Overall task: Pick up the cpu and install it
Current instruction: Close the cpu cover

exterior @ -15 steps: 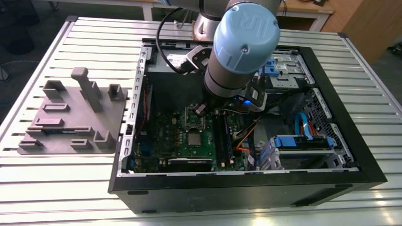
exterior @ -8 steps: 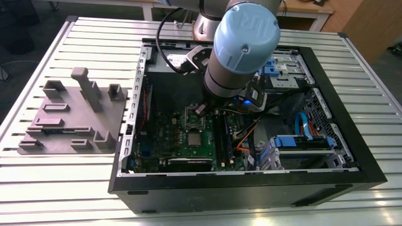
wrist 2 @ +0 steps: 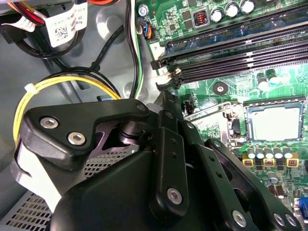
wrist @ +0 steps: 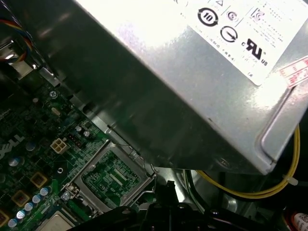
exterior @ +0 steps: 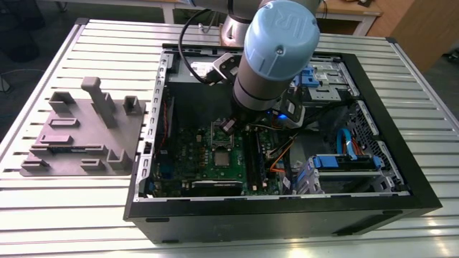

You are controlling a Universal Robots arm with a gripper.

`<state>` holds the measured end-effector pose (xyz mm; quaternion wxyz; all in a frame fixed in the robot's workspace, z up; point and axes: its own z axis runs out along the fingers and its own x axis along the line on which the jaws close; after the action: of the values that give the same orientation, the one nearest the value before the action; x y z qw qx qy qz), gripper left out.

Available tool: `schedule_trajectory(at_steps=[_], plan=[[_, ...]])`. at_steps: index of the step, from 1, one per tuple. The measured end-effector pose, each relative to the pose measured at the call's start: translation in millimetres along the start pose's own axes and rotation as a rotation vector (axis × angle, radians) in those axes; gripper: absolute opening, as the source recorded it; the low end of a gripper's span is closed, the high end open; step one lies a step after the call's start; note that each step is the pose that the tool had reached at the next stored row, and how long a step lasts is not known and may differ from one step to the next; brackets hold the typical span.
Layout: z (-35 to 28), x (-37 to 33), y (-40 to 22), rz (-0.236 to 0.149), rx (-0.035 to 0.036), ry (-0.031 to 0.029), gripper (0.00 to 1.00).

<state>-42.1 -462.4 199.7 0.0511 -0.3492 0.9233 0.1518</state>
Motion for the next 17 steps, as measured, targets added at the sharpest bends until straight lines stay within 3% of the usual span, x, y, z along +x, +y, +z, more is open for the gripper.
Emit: schedule_trajectory(at_steps=[10, 17], plan=[[-5.5, -1.3, 1.8, 0.002, -0.0011, 0.0064, 0.10], [-11.9, -2.6, 3.7, 0.002, 0.0121, 0.0189, 0.10]])
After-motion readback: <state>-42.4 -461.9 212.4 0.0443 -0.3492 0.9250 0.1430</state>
